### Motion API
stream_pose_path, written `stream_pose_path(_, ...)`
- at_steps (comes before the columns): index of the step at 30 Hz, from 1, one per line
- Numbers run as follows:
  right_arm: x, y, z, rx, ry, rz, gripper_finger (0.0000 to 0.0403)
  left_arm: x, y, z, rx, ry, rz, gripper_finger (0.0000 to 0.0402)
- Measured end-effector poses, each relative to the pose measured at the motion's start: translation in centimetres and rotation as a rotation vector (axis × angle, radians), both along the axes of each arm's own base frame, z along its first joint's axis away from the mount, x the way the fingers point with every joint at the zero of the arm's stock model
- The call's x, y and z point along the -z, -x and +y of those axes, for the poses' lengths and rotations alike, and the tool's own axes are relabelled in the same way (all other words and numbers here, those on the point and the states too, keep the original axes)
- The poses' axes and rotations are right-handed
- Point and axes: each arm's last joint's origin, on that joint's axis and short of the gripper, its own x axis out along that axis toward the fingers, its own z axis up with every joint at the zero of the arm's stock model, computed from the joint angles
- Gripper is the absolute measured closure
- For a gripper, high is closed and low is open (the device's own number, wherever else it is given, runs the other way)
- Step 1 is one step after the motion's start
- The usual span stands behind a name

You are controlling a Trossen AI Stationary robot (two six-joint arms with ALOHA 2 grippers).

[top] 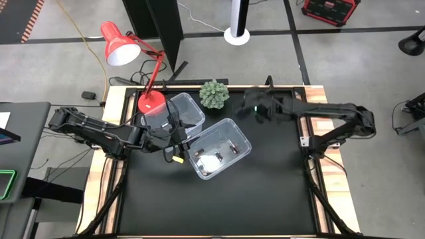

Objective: Sort batteries
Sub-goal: Put the silver battery into the top transparent bin

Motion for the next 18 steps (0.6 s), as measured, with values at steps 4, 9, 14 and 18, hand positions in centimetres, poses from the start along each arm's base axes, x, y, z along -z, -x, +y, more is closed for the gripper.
stream_pose_path(4,0.6,1.9,-5.2,0.130,-0.130,-0.024,0.0183,0.0,0.0,0.0,-0.001,0.003,-0.001,0.0182)
stream_pose_path(9,3.2,4.0,-10.6,0.230,-0.247,0.094,0.0188,0.0,0.0,0.0,-0.001,0.003,-0.002,0.0182)
stream_pose_path(14,6.2,5.3,-14.7,0.171,-0.312,0.258,0.0188,0.0,0.0,0.0,-0.002,0.004,-0.001,0.0182)
stream_pose_path(18,9.1,6.0,-17.1,0.135,-0.347,0.404,0.0188,0.0,0.0,0.0,-0.002,0.004,0.000,0.0182)
